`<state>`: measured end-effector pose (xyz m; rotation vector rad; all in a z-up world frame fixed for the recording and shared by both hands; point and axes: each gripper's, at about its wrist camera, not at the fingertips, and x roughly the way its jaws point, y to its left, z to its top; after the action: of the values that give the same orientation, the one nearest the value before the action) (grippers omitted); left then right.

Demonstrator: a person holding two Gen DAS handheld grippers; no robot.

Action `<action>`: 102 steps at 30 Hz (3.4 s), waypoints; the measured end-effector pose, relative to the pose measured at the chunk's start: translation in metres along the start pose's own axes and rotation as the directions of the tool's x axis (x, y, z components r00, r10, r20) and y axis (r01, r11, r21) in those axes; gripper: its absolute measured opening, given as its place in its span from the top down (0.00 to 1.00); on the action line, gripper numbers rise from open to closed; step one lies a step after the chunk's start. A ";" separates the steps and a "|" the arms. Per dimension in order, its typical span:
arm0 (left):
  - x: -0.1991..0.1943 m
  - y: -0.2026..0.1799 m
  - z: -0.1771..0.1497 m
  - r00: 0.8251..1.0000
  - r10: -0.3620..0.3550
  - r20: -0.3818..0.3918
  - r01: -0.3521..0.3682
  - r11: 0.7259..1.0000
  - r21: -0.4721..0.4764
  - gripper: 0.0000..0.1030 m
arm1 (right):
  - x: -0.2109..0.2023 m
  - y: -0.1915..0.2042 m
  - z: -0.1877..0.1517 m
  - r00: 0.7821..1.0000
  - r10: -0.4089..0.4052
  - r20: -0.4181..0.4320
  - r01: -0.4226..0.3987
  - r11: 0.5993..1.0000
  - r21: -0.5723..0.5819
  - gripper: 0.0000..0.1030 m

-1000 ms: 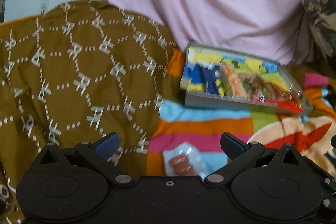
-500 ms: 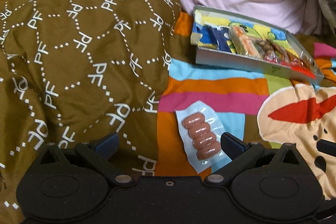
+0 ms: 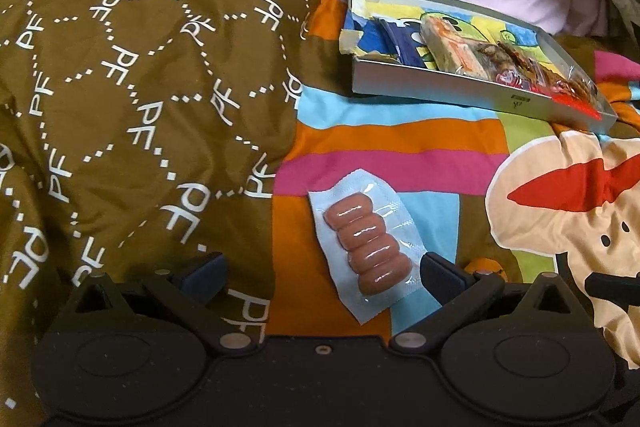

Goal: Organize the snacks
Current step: 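Lower the left tool over the sausage pack while the right tool lowers over the orange, then grasp the sausage pack with the left tool while the right tool grasps the orange, then carry the sausage pack with the left tool while the right tool carries the orange to the tray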

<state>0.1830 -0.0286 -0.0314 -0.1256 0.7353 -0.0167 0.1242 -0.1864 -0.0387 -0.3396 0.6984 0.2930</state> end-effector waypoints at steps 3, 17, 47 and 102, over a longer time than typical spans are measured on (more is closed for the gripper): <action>0.004 -0.003 0.001 1.000 0.001 -0.008 -0.001 1.000 0.008 0.01 | 0.003 0.004 0.001 1.000 0.010 -0.003 -0.010 1.000 -0.025 0.00; 0.033 -0.008 0.013 0.992 -0.085 -0.091 0.084 0.996 -0.021 0.01 | 0.024 0.007 0.015 0.993 0.095 0.065 -0.081 0.978 -0.193 0.00; 0.047 -0.024 0.025 0.990 -0.006 -0.140 -0.002 0.998 -0.055 0.35 | 0.043 -0.011 0.023 0.989 0.138 0.051 -0.139 0.990 0.024 0.41; 0.013 -0.057 0.087 0.967 -0.111 0.231 0.154 0.972 -0.177 0.54 | 0.009 -0.067 0.035 0.902 -0.098 0.422 -0.001 0.974 0.228 0.60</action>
<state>0.2527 -0.0768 0.0302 -0.3580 0.5042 -0.0583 0.1760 -0.2321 -0.0062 -0.0689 0.2789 0.2280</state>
